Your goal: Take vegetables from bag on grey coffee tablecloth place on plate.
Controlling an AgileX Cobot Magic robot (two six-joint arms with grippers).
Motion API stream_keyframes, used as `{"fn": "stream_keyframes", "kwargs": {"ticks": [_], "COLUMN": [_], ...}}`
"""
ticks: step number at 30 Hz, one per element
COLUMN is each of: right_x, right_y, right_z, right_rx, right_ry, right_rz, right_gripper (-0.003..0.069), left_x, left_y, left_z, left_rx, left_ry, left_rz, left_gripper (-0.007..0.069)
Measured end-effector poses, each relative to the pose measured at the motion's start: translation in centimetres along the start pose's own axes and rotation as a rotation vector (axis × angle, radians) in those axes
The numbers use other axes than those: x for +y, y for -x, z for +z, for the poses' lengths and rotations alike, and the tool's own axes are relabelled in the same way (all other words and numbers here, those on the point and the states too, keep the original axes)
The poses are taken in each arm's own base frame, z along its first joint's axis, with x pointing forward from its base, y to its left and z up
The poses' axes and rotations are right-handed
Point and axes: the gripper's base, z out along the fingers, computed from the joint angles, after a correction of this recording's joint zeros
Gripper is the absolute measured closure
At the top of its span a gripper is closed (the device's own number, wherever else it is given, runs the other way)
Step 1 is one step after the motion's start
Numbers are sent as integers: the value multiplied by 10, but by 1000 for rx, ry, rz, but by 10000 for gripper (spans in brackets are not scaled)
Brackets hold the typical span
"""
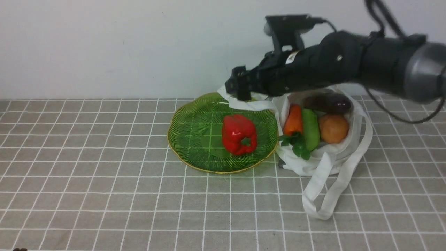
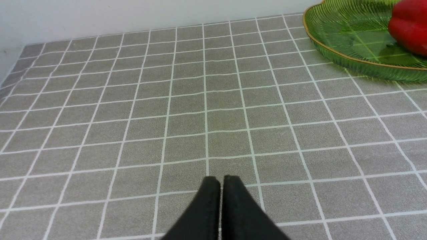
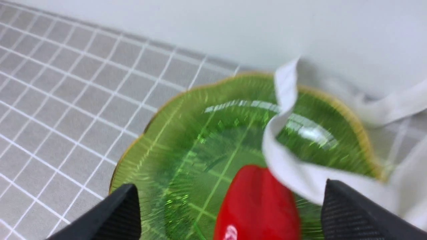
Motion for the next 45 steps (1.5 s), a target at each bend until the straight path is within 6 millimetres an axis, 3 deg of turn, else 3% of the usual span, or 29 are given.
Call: {"fn": "stream_keyframes", "kwargs": {"ticks": [2, 3, 4, 5, 6, 7, 9, 10, 11, 14, 15, 16, 17, 18, 19, 20, 21, 25, 27, 30, 35, 45], "right_x": [-2, -2, -2, -1, 2, 2, 6, 6, 9, 13, 14, 16, 16, 18, 19, 20, 21, 17, 13, 8, 3, 2], "right_y": [16, 18, 26, 29, 37, 37, 37, 37, 33, 18, 15, 2, 0, -13, -15, -36, -52, -114, -150, -186, -207, -210], "right_z": [-43, -47, -79, -89, -137, -141, -198, -207, -238, -304, -312, -350, -353, -378, -381, -401, -408, -406, -388, -362, -337, -331], "right_rx": [-16, -18, -34, -48, -74, -68, -87, -99, -107, -144, -152, -194, -203, -260, -266, -337, -382, -575, -708, -820, -832, -814], "right_ry": [-21, -23, -38, -42, -65, -68, -104, -112, -139, -200, -207, -234, -236, -247, -248, -251, -250, -234, -218, -198, -178, -178], "right_rz": [-60, -65, -98, -107, -148, -151, -189, -196, -210, -197, -189, -171, -170, -165, -166, -169, -175, -200, -218, -227, -211, -209], "right_gripper": [25, 29, 67, 79, 155, 163, 277, 298, 373, 533, 552, 624, 629, 654, 656, 667, 670, 673, 674, 674, 674, 674], "left_x": [0, 0, 0, 0, 0, 0, 0, 0, 0, 0, 0, 0, 0, 0, 0, 0, 0, 0, 0, 0, 0, 0], "left_y": [0, 0, 0, 0, 0, 0, 0, 0, 0, 0, 0, 0, 0, 0, 0, 0, 0, 0, 0, 0, 0, 0], "left_z": [0, 0, 0, 0, 0, 0, 0, 0, 0, 0, 0, 0, 0, 0, 0, 0, 0, 0, 0, 0, 0, 0], "left_rx": [0, 0, 0, 0, 0, 0, 0, 0, 0, 0, 0, 0, 0, 0, 0, 0, 0, 0, 0, 0, 0, 0], "left_ry": [0, 0, 0, 0, 0, 0, 0, 0, 0, 0, 0, 0, 0, 0, 0, 0, 0, 0, 0, 0, 0, 0], "left_rz": [0, 0, 0, 0, 0, 0, 0, 0, 0, 0, 0, 0, 0, 0, 0, 0, 0, 0, 0, 0, 0, 0], "left_gripper": [629, 629, 629, 629, 629, 629, 629, 629, 629, 629, 629, 629, 629, 629, 629, 629, 629, 629, 629, 629, 629, 629]}}
